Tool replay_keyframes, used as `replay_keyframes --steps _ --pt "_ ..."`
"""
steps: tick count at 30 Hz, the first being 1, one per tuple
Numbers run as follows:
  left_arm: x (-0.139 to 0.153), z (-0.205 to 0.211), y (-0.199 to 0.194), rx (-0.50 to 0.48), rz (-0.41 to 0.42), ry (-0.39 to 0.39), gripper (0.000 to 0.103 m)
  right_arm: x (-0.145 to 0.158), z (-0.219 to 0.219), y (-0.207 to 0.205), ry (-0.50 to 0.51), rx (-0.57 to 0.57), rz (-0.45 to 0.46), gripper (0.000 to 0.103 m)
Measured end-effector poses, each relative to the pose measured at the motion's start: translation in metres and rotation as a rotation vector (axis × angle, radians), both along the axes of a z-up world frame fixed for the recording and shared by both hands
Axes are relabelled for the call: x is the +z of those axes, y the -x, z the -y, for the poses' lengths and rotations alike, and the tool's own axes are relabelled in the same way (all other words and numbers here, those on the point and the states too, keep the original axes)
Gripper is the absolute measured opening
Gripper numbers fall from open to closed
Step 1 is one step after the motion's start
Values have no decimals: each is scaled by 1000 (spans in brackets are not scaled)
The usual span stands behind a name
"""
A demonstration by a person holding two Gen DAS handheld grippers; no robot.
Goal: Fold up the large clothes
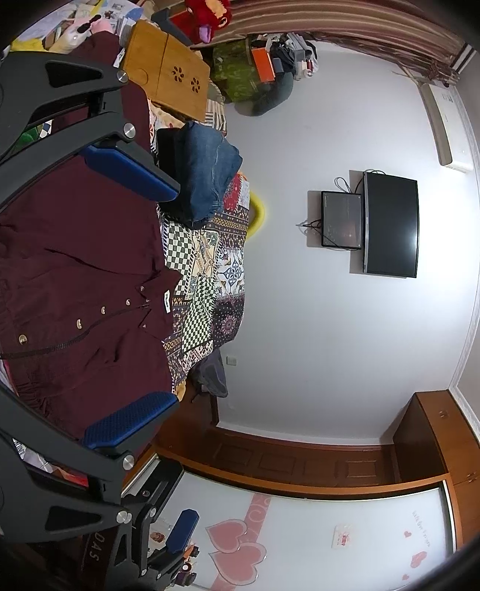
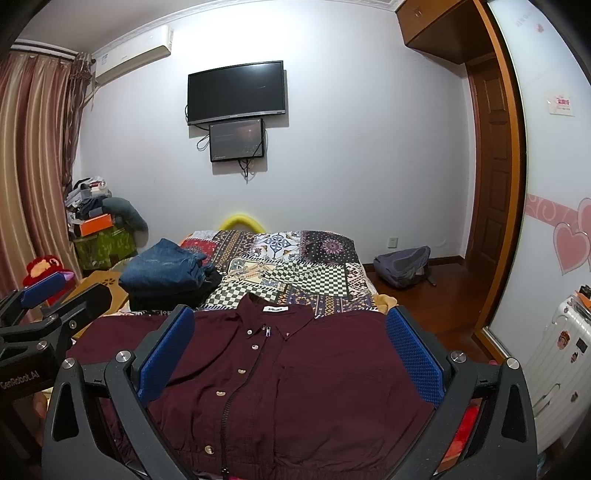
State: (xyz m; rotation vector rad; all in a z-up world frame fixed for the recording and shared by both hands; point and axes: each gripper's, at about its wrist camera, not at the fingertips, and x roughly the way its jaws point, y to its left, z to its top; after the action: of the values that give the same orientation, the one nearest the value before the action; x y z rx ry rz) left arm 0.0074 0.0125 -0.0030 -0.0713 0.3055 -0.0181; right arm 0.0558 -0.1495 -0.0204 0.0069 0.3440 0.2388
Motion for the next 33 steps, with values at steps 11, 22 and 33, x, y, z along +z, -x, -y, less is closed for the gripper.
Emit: replay_keyframes --steps 11,22,33 --pt "-5 -3 -1 14 6 1 103 4 -9 0 2 19 1 103" --pt "-8 -10 1 45 10 6 103 3 -20 -4 7 49 -5 103" --pt "-10 -13 0 52 2 13 103 3 -22 -5 13 53 -12 103"
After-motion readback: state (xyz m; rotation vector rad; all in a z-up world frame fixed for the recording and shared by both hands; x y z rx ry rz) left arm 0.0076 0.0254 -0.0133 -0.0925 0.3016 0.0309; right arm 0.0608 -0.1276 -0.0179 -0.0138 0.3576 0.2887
